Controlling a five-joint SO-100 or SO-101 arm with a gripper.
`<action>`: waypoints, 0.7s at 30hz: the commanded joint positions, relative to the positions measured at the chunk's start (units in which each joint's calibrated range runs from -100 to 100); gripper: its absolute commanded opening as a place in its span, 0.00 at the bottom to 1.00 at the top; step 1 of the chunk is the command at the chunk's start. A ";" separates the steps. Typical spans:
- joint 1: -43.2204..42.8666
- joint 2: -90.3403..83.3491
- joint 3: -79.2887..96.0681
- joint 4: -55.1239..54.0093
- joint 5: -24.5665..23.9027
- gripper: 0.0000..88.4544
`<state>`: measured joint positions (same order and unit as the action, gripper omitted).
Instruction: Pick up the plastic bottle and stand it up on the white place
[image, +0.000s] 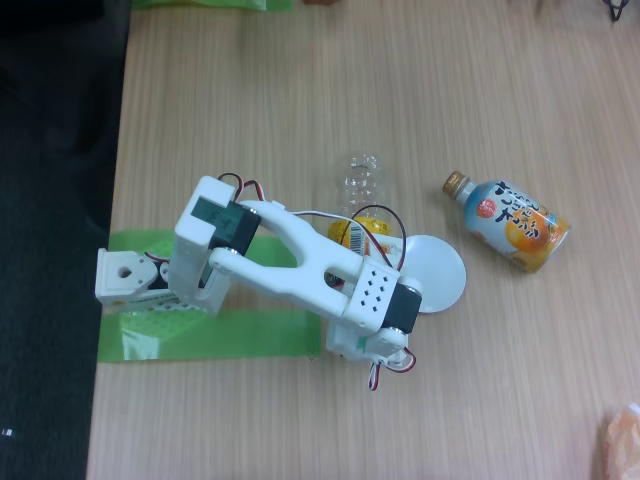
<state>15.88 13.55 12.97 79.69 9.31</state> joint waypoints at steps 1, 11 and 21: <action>-0.17 -0.99 -1.97 0.48 0.17 0.27; -0.02 -0.99 -1.97 0.48 0.17 0.37; -0.39 -0.99 -1.88 0.82 0.17 0.37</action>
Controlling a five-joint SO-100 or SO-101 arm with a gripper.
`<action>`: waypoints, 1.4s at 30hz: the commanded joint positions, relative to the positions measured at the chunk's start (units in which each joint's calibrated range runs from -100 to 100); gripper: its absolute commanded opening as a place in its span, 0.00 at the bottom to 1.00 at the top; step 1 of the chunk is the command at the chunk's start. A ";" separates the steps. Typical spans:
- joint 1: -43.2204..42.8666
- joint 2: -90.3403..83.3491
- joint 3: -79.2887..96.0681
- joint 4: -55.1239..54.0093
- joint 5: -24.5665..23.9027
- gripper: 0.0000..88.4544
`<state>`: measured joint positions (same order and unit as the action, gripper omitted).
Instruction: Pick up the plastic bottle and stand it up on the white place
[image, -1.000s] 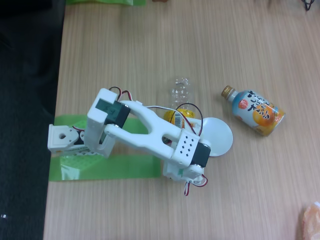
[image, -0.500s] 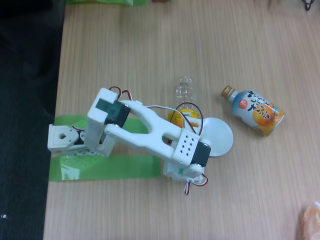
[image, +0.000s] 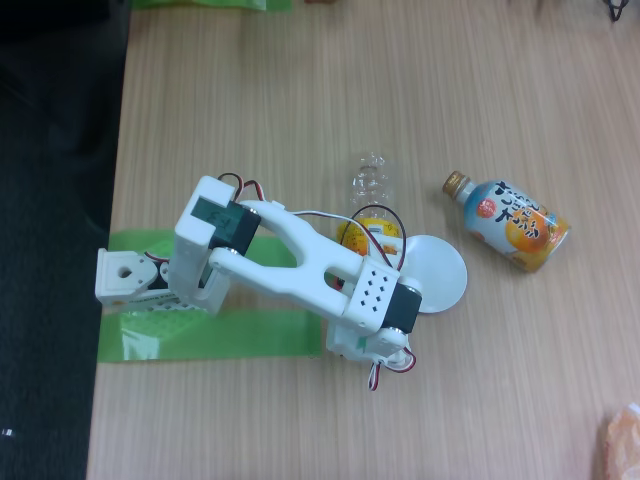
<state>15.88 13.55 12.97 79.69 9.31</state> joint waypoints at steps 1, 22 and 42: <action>-0.39 -0.99 -1.97 1.68 0.17 0.37; -1.88 -0.99 -7.04 5.20 -0.31 0.37; -1.95 -0.91 -7.49 11.55 -0.31 0.37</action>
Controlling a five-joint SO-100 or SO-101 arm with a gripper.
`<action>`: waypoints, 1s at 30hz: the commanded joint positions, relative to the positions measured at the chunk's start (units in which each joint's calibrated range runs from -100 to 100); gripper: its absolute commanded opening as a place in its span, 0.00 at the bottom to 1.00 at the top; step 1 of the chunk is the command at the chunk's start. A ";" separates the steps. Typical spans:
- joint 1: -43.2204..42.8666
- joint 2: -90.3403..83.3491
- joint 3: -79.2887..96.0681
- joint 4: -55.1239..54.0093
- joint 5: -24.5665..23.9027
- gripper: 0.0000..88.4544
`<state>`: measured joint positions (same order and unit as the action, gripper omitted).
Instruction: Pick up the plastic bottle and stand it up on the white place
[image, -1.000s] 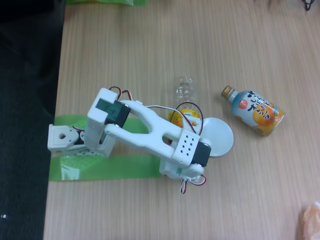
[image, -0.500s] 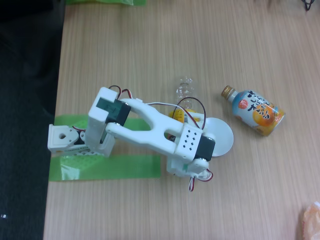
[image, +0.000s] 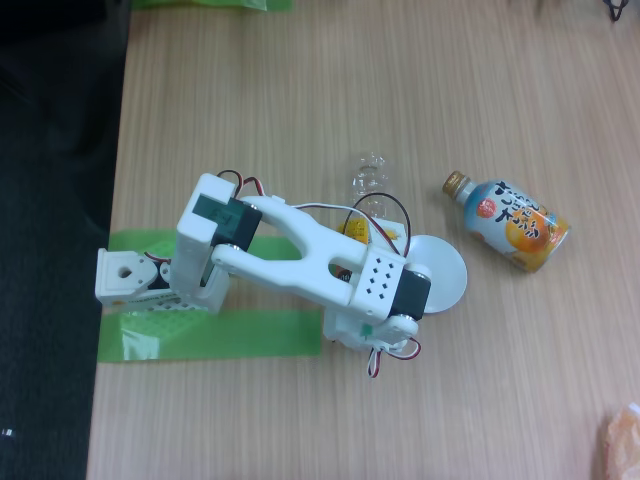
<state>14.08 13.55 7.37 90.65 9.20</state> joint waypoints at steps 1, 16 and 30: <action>-0.16 -0.91 -1.89 0.59 -0.20 0.37; -0.16 -0.49 -1.98 0.25 0.17 0.08; -1.64 -6.12 -7.95 4.97 0.17 0.08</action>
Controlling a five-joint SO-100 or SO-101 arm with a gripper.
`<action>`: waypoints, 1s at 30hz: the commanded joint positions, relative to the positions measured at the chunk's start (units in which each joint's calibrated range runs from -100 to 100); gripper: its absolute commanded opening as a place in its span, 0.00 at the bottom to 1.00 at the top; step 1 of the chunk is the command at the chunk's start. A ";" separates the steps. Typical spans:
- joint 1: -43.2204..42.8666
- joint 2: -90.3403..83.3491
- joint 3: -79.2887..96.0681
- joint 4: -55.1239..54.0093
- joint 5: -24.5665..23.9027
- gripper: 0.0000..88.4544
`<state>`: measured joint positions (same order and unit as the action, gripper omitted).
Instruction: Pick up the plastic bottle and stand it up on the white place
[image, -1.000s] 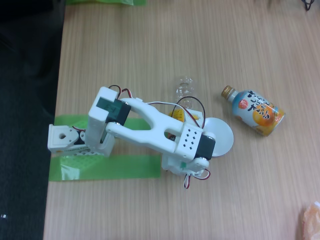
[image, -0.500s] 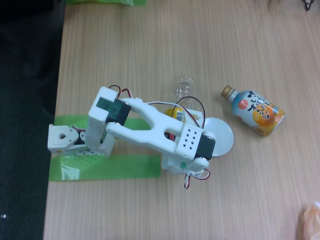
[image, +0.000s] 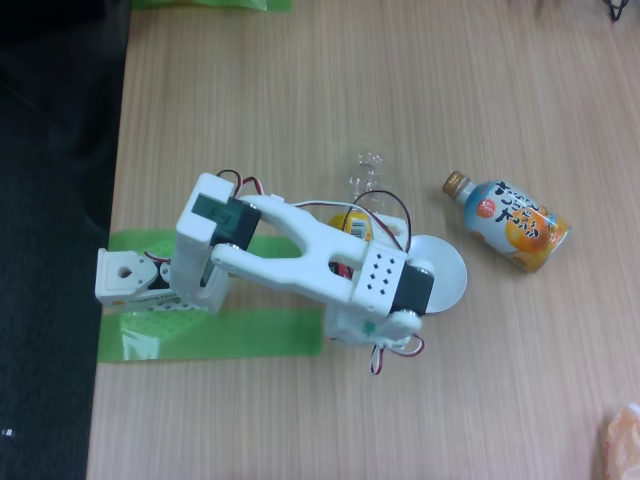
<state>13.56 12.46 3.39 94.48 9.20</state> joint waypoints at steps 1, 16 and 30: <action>-1.71 -6.28 -4.70 1.14 0.17 0.08; -5.19 -25.60 -13.30 0.72 -0.25 0.08; -5.63 -58.78 -13.39 0.63 0.22 0.08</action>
<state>8.40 -38.22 -7.73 95.67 9.25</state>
